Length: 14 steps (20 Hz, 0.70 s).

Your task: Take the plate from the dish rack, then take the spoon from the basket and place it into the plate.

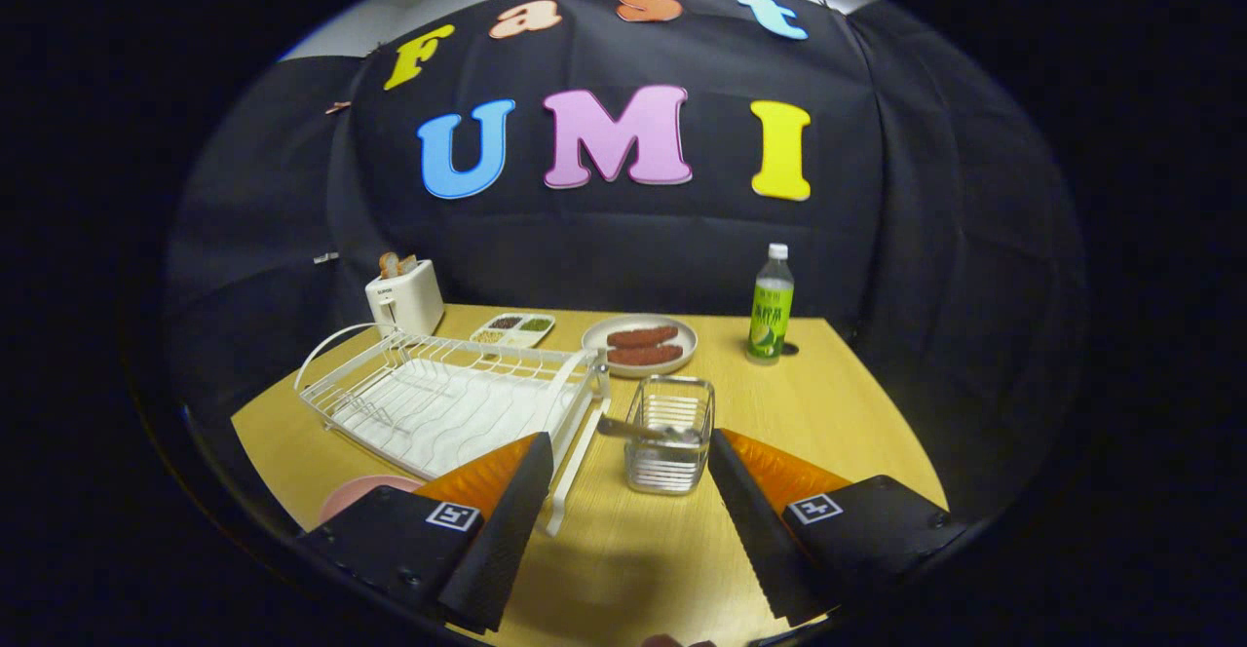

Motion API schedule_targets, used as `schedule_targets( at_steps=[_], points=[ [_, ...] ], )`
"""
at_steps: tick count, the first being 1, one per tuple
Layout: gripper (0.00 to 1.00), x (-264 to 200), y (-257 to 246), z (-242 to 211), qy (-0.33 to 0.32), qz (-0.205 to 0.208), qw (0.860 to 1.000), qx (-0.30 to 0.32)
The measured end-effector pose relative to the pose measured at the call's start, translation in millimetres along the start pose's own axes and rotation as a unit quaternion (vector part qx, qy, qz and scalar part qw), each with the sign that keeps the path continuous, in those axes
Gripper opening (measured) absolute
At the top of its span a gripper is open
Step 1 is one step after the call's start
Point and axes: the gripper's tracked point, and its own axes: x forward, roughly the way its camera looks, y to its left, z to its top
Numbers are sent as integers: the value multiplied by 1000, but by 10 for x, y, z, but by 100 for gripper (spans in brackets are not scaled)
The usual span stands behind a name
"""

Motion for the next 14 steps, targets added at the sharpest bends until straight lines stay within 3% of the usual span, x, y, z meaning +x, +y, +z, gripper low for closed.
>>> schedule_targets(
  at_steps=[4, 9, 14],
  points=[
    [97, 300, 30, -103, 2, 17, 1000, -12],
    [99, 655, -115, -161, -23, -3, 998, -59],
    [99, 744, -285, -338, -7, -18, 999, -39]
  ],
)
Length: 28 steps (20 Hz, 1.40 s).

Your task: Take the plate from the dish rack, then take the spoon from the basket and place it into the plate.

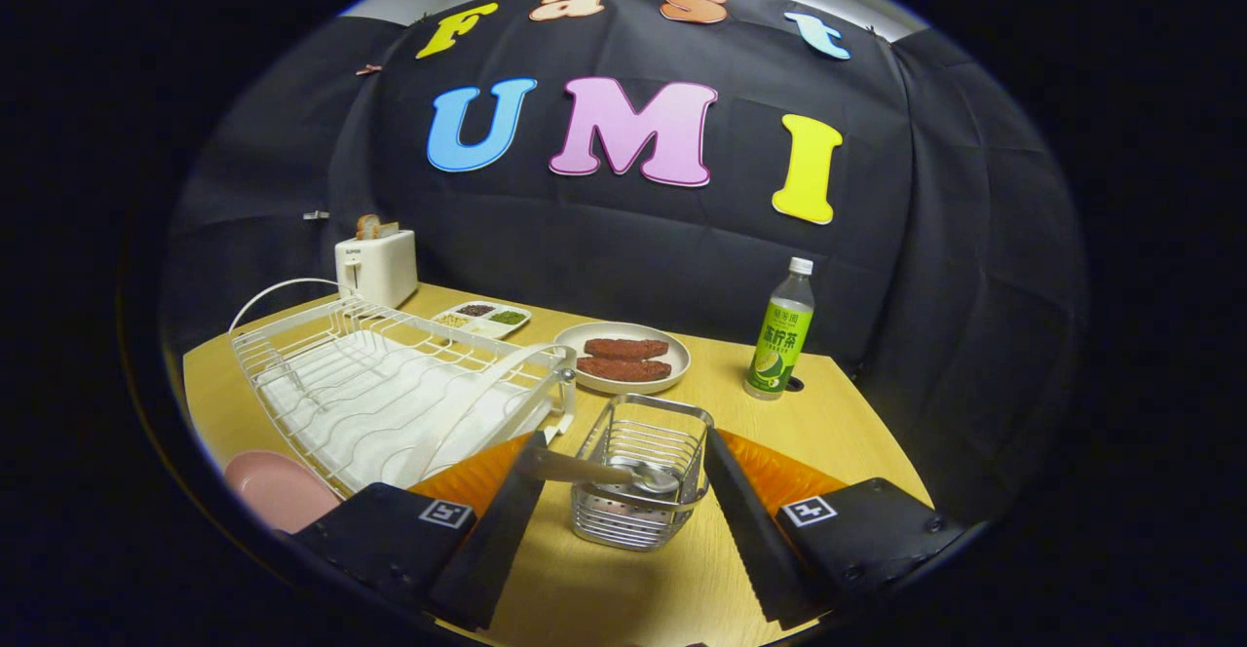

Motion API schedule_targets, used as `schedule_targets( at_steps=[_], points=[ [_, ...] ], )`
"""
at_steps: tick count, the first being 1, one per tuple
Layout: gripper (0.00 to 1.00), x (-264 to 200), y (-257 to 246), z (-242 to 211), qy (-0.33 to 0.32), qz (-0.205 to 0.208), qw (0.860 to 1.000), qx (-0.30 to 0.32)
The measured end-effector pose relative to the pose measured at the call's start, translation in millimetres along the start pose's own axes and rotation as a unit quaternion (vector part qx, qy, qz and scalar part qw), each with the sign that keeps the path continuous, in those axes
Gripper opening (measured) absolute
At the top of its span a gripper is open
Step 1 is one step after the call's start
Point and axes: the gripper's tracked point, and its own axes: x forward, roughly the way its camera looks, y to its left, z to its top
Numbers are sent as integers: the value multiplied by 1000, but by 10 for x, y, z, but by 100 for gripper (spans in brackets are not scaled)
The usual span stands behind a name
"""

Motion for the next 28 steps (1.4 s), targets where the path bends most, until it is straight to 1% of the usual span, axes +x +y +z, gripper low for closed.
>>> schedule_targets(
  at_steps=[2, 4, 5, 8, 9, 12, 14, 15, 16, 18, 19, 20, 24, 26, 28],
  points=[
    [98, -3, -36, 56, -9, 1, 1000, 8],
    [95, -5, -84, 98, -17, 0, 1000, 8],
    [88, -20, -82, 112, -18, 2, 1000, 13],
    [78, 22, -22, 139, -22, 9, 1000, 13],
    [70, 32, -8, 165, -28, 8, 1000, 6],
    [54, 82, 92, 179, -39, 12, 999, -13],
    [36, 148, 122, 89, -26, 12, 999, -16],
    [29, 146, 140, 72, -24, 15, 1000, -12],
    [30, 182, 147, 95, -25, 14, 1000, -6],
    [27, 187, -3, 165, -34, -11, 999, -6],
    [21, 189, -14, 181, -35, -9, 999, 2],
    [20, 178, 13, 151, -27, -5, 1000, 10],
    [16, 194, 14, 200, -15, 10, 1000, 11],
    [15, 189, -16, 234, -8, 9, 1000, 18],
    [15, 184, -44, 274, -3, 8, 1000, 21]
  ],
)
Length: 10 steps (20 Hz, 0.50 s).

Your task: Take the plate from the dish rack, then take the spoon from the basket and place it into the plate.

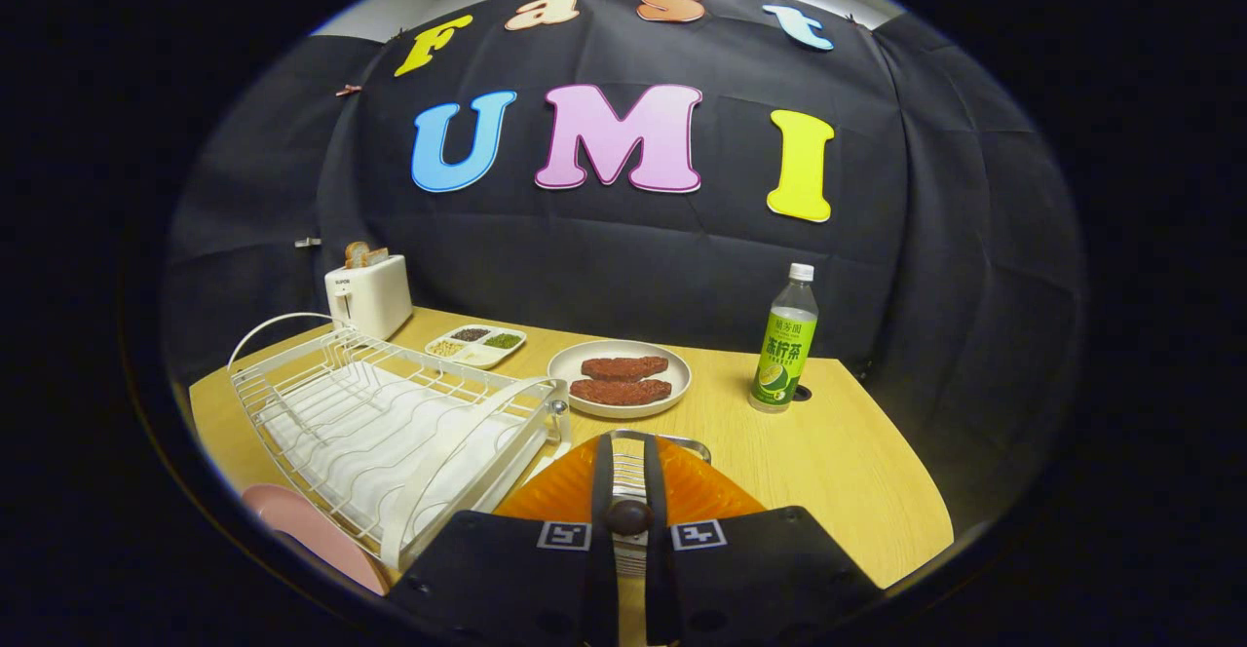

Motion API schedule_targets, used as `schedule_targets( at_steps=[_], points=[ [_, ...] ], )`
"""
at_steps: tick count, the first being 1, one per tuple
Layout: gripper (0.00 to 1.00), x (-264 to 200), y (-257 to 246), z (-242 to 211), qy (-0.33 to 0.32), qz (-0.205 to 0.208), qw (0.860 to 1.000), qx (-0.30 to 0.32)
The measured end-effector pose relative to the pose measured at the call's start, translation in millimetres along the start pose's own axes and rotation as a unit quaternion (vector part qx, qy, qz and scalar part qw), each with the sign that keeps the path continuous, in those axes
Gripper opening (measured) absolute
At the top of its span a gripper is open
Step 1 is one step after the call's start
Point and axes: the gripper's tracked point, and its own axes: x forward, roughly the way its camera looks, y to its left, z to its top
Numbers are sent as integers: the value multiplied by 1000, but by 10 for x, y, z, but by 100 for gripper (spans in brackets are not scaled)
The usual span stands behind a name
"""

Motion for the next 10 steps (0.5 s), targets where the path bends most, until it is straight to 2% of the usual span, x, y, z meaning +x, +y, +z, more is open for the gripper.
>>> schedule_targets(
  at_steps=[10],
  points=[
    [15, -216, -88, 681, -13, -5, 1000, -21]
  ],
)
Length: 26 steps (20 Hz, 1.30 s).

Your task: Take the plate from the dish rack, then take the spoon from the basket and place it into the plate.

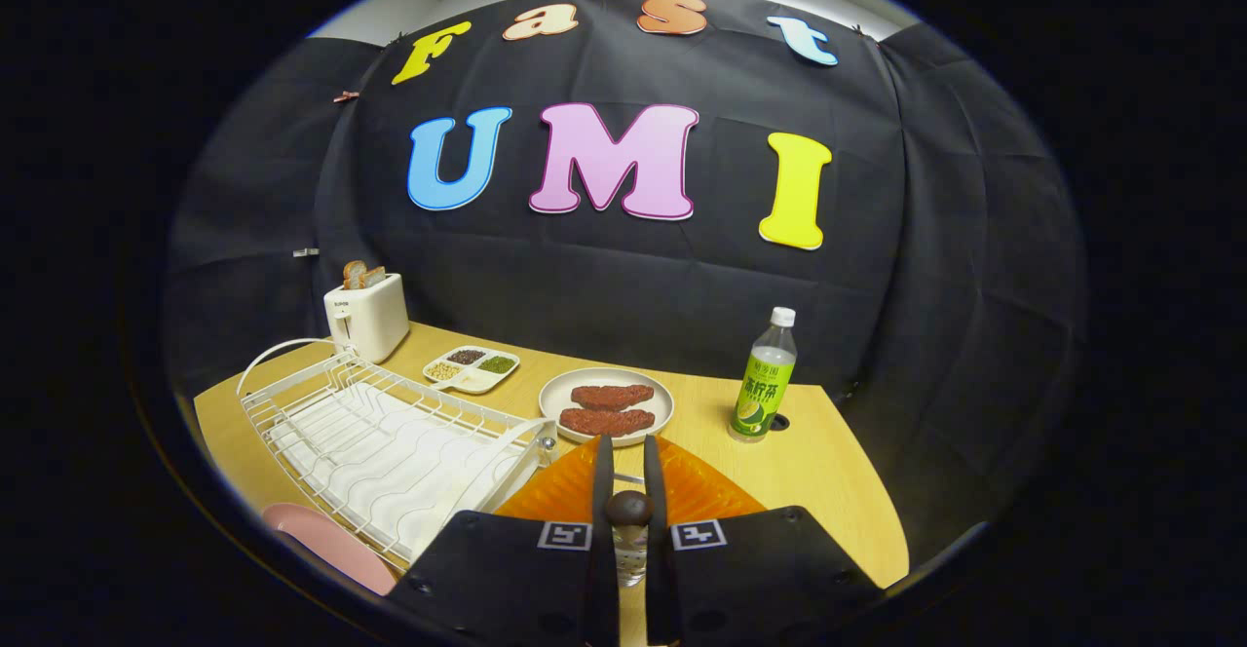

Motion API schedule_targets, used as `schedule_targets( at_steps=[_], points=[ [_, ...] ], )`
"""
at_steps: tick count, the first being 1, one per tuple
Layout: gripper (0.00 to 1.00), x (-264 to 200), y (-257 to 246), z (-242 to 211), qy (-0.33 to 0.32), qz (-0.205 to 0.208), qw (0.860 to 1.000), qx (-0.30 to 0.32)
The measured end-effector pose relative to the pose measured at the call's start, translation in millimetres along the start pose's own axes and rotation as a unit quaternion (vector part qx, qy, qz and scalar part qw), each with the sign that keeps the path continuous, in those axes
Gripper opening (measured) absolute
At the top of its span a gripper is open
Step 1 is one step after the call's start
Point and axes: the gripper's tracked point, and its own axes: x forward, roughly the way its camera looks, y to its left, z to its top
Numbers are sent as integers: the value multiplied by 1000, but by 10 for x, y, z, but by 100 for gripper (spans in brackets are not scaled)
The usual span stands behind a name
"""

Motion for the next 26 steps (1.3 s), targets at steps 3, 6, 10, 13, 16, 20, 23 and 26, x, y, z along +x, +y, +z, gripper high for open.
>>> schedule_targets(
  at_steps=[3, 6, 10, 13, 16, 20, 23, 26],
  points=[
    [15, -184, 65, 376, -16, 3, 1000, -18],
    [14, -437, 250, 713, -27, 20, 999, -14],
    [14, -811, 726, 871, -23, 60, 998, 1],
    [15, -1039, 1192, 755, -5, 94, 995, 19],
    [15, -1197, 1724, 617, -1, 139, 990, 36],
    [15, -1195, 2355, 244, 28, 187, 981, 52],
    [15, -1107, 2660, -13, 46, 204, 976, 55],
    [15, -1040, 2823, -276, 61, 212, 974, 46]
  ],
)
